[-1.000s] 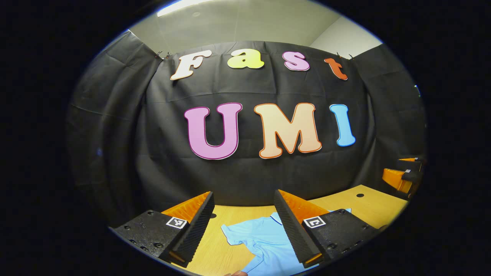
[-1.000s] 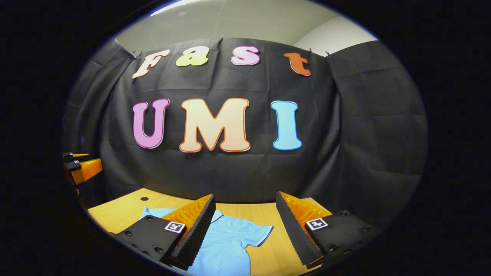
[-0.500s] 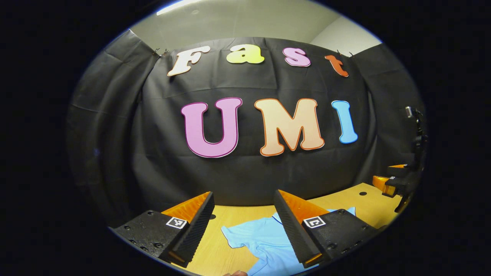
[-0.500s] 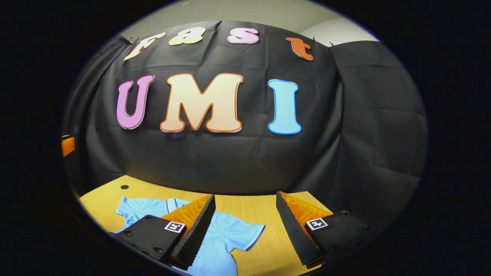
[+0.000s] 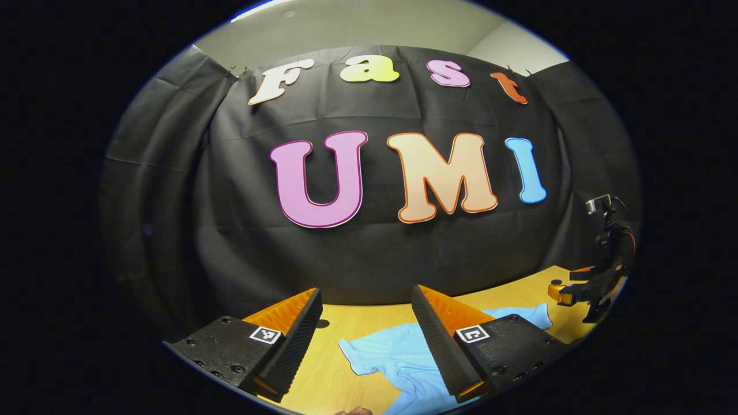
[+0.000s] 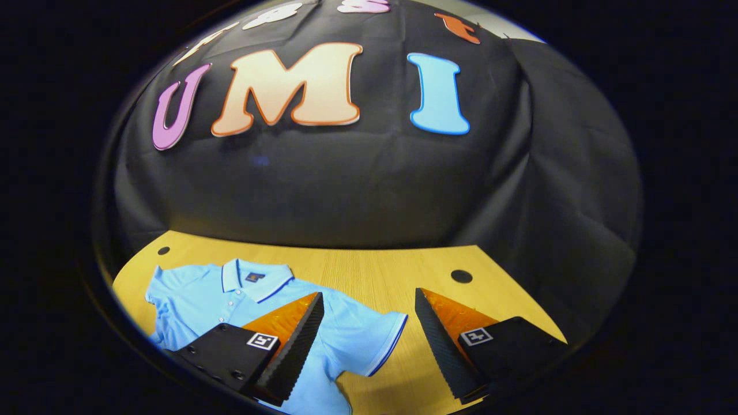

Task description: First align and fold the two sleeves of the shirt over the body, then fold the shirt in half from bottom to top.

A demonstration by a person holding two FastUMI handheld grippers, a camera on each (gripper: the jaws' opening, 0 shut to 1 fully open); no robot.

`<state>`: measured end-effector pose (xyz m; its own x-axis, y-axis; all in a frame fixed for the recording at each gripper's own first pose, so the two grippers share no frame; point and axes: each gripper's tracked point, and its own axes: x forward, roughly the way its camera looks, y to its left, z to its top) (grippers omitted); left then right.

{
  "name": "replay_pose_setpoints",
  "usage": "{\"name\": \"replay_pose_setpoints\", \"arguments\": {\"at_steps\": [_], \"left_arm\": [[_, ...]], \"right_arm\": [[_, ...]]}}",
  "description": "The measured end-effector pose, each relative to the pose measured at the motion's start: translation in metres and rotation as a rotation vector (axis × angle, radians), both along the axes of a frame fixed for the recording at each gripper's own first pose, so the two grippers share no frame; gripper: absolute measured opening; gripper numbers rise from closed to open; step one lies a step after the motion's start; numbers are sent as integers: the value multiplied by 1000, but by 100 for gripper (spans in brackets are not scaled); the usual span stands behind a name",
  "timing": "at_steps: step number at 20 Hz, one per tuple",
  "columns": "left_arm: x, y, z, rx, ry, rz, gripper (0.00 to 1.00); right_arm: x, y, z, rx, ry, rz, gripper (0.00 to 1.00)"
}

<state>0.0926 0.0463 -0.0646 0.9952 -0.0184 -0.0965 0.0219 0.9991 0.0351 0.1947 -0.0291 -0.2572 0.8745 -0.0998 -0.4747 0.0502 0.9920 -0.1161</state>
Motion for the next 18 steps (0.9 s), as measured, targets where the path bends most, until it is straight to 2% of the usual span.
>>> {"name": "replay_pose_setpoints", "arguments": {"at_steps": [4, 7, 9, 14, 16, 18], "left_arm": [[14, 6, -14, 7, 26, 4, 94], [22, 9, -28, 7, 53, 7, 94], [26, 10, -34, 7, 64, 7, 94], [38, 9, -41, 11, 74, 6, 94], [38, 7, -46, 8, 84, 7, 93], [40, 6, -47, 4, 91, 6, 93]], "right_arm": [[12, -10, -62, -9, 138, -42, 99], [16, -9, -95, -72, 221, 0, 99], [18, 1, -109, -51, 259, 11, 99], [19, -16, -119, -109, 269, -25, 99], [20, -14, -122, -72, 276, -41, 100], [18, -7, -128, 18, 299, -46, 98]]}}
